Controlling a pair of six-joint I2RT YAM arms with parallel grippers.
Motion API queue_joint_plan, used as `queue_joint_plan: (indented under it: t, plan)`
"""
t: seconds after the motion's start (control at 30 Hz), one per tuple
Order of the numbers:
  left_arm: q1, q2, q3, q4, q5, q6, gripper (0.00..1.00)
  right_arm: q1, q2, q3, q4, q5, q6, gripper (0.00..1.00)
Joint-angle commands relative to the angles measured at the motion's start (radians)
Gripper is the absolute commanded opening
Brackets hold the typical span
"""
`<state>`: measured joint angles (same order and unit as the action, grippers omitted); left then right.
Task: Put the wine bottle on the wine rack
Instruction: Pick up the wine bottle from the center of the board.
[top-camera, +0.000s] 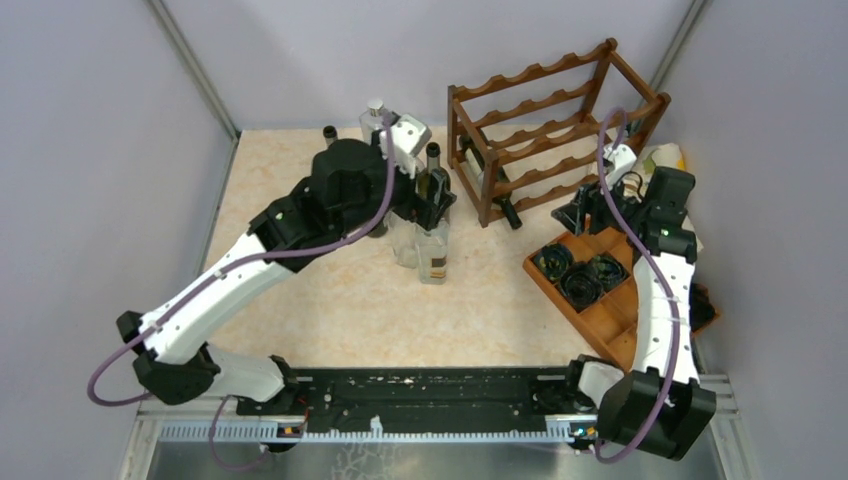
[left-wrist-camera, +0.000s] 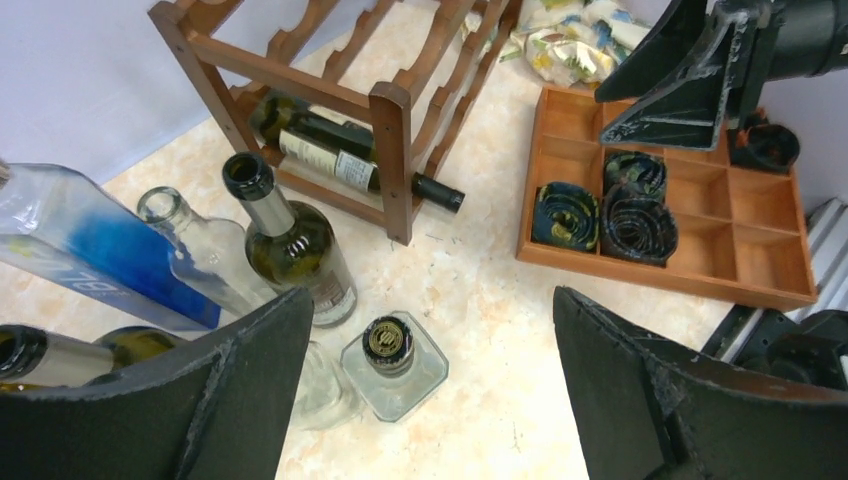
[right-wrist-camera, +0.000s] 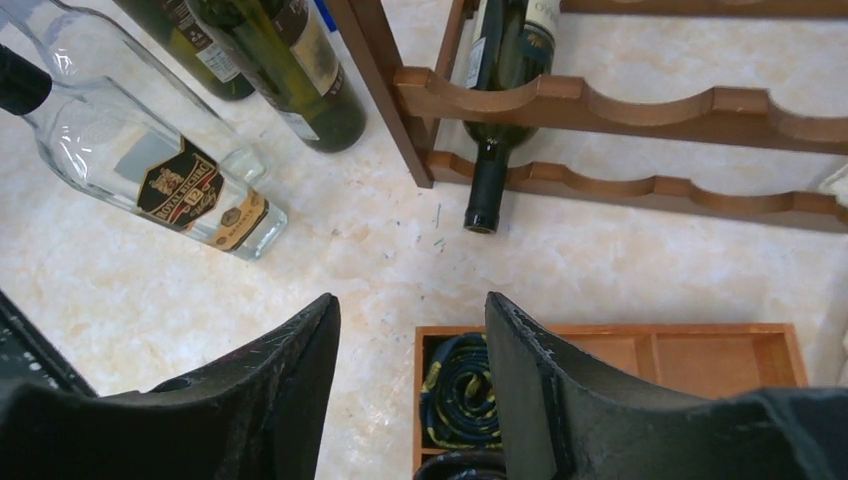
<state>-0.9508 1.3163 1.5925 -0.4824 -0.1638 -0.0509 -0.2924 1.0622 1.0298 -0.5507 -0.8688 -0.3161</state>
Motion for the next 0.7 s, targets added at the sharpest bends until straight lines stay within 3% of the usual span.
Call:
queue_joint_plan:
  t: [0.0,0.1,0.17,0.4,0.67]
  plan:
    - [0.004,0.118,0.132,-0.171,0.024,0.0,0.94,-0.006,0.039,0.071,-0.037,-0.048,0.013,0.58]
    - [0.004,0.202,0.236,-0.259,0.031,-0.045,0.91,-0.007,0.07,0.097,-0.069,-0.051,0.012,0.8]
    - [0.004,0.244,0.293,-0.289,0.019,-0.079,0.88,-0.007,0.099,0.128,-0.097,-0.049,0.004,0.89]
    - [0.004,0.409,0.542,-0.566,-0.074,-0.173,0.8,-0.007,0.159,0.18,-0.228,0.012,-0.025,0.92]
    - [0.004,0.422,0.524,-0.645,-0.144,-0.208,0.82,-0.007,0.042,0.03,-0.102,-0.002,0.052,0.92]
